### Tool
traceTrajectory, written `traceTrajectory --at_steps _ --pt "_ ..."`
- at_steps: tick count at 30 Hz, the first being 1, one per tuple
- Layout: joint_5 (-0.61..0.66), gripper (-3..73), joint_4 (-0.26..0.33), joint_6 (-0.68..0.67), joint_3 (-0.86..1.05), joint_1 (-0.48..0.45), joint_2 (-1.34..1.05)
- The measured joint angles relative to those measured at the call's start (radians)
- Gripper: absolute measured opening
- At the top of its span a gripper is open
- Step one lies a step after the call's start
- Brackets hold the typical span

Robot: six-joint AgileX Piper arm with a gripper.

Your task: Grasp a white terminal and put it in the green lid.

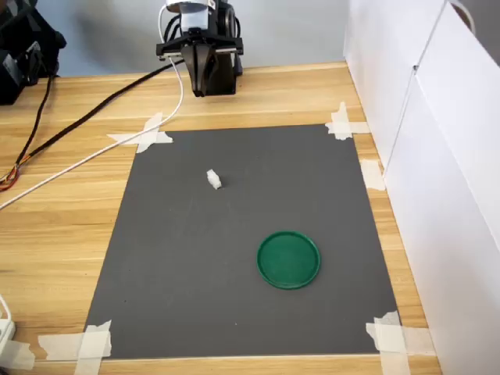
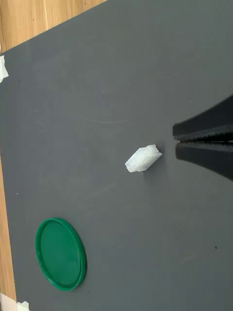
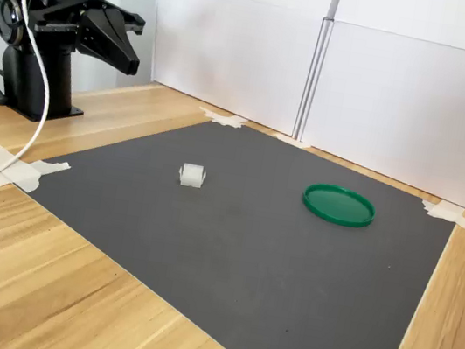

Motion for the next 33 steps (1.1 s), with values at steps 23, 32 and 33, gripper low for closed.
traceTrajectory --at_steps 23,32,33 --pt "0.096 -2.1 0.049 0.000 -0.110 0.000 0.086" --pt "0.216 -2.1 0.045 -0.008 -0.294 0.000 0.364" --pt "0.229 -2.1 0.045 -0.008 -0.313 0.000 0.398"
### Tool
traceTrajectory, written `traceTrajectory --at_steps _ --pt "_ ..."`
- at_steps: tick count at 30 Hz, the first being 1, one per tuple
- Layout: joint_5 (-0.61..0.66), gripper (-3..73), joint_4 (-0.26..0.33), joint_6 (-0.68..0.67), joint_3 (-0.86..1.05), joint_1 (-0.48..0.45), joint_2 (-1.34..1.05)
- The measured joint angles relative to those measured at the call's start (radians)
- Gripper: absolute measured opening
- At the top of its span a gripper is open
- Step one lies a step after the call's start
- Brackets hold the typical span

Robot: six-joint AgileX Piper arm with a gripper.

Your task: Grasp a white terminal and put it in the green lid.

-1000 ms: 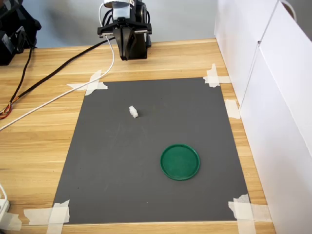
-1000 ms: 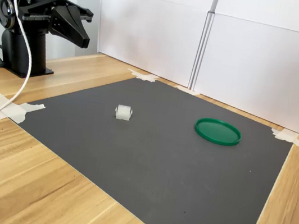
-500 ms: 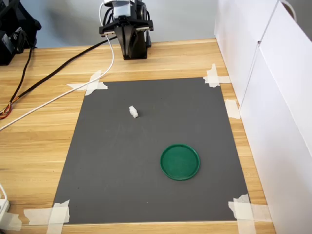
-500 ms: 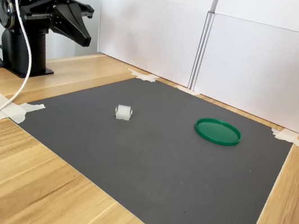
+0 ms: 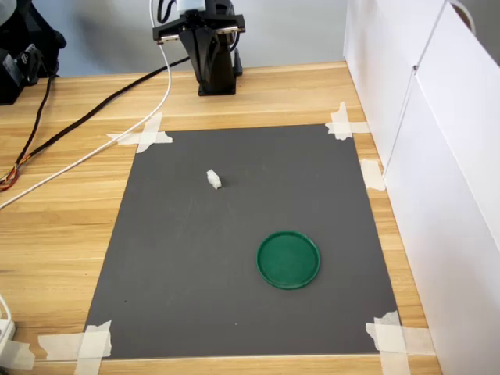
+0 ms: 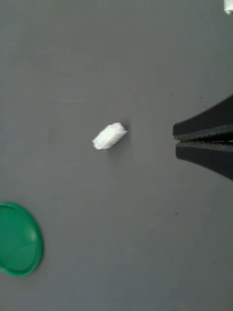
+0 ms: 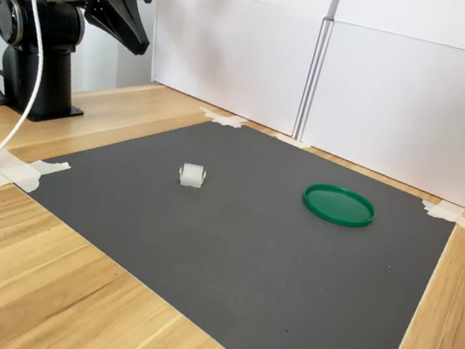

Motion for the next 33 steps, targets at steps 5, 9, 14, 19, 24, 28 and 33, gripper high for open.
traceTrajectory --at_steps 5,9,14,19,24,28,33 --pt "0.076 -2.1 -0.010 -0.003 -0.097 0.000 0.172" --pt "0.142 -2.1 -0.051 -0.010 -0.186 0.000 0.290" --pt "0.160 -2.1 -0.070 -0.010 -0.270 0.000 0.395" --pt "0.160 -2.1 -0.073 -0.071 -0.342 0.000 0.467" --pt "0.170 -2.1 -0.072 -0.226 -0.419 0.000 0.554" --pt "0.204 -2.1 -0.063 -0.444 -0.478 0.000 0.643" --pt "0.313 -2.1 -0.042 -0.716 -0.532 0.000 0.753"
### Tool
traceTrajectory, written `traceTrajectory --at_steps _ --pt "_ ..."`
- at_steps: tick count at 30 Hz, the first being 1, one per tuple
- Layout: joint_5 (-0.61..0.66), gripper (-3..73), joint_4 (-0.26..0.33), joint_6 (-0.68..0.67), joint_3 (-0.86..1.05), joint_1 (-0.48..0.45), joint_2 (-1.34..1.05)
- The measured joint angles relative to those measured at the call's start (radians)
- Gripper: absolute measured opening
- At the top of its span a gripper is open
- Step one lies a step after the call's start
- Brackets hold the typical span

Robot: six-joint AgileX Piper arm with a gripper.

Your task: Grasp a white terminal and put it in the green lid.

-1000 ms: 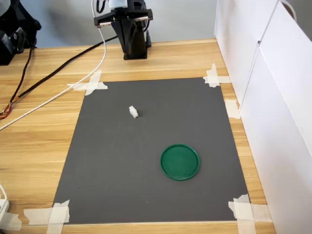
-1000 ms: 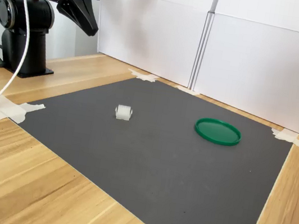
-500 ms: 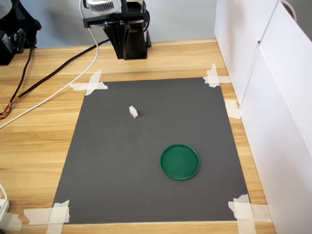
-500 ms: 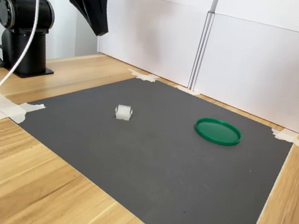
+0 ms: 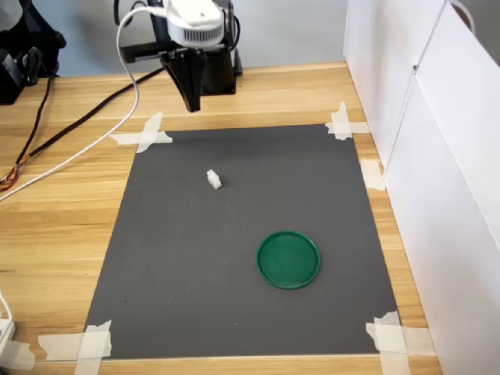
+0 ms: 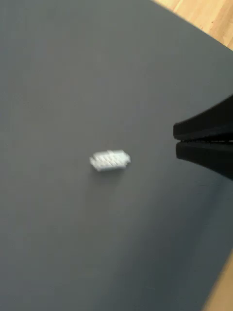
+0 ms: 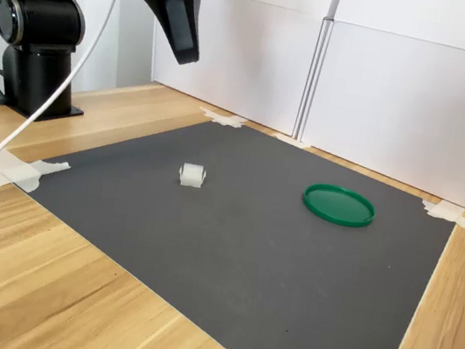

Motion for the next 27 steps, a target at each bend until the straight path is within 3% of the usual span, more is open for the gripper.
traceTrajectory --at_steps 9,16,21,27 --pt "0.049 -2.0 -0.011 -0.131 -0.034 0.001 0.122" --pt "0.130 0.6 0.034 -0.230 -0.068 0.001 0.153" --pt "0.163 12.7 0.036 -0.172 -0.135 0.001 0.164" --pt "0.192 43.7 -0.001 -0.078 -0.167 0.001 0.196"
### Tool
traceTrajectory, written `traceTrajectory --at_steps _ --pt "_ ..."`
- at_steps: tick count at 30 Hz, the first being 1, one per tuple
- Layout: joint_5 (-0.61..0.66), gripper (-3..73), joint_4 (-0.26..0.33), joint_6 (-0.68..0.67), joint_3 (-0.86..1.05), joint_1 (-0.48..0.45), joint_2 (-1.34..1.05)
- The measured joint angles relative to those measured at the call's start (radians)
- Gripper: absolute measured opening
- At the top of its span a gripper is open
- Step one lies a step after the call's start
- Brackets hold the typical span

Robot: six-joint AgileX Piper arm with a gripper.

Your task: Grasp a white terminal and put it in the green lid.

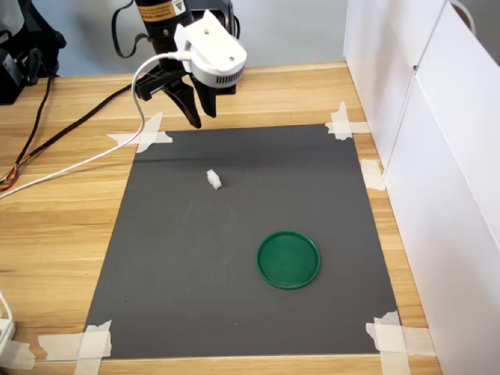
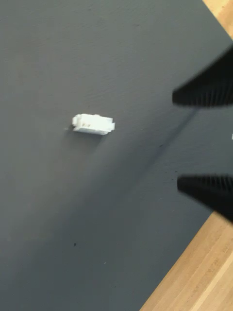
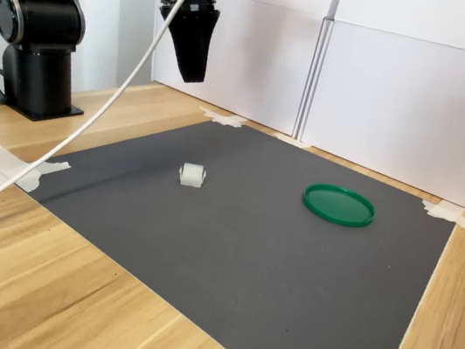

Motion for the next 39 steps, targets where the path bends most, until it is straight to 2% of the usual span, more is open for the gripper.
traceTrajectory --at_steps 4,7,12,19,27,34,39 --pt "0.008 64.3 -0.023 0.008 0.000 0.000 0.015" --pt "0.031 69.6 -0.025 0.009 0.000 0.000 0.017" --pt "0.043 70.8 -0.028 0.008 0.000 0.000 0.018" --pt "-0.047 71.1 -0.033 0.107 0.000 0.000 0.026" --pt "-0.140 71.1 -0.019 0.115 0.040 0.002 0.084" --pt "-0.241 71.1 -0.063 0.170 0.119 0.074 0.096" --pt "-0.280 71.1 -0.084 0.204 0.124 0.077 0.113"
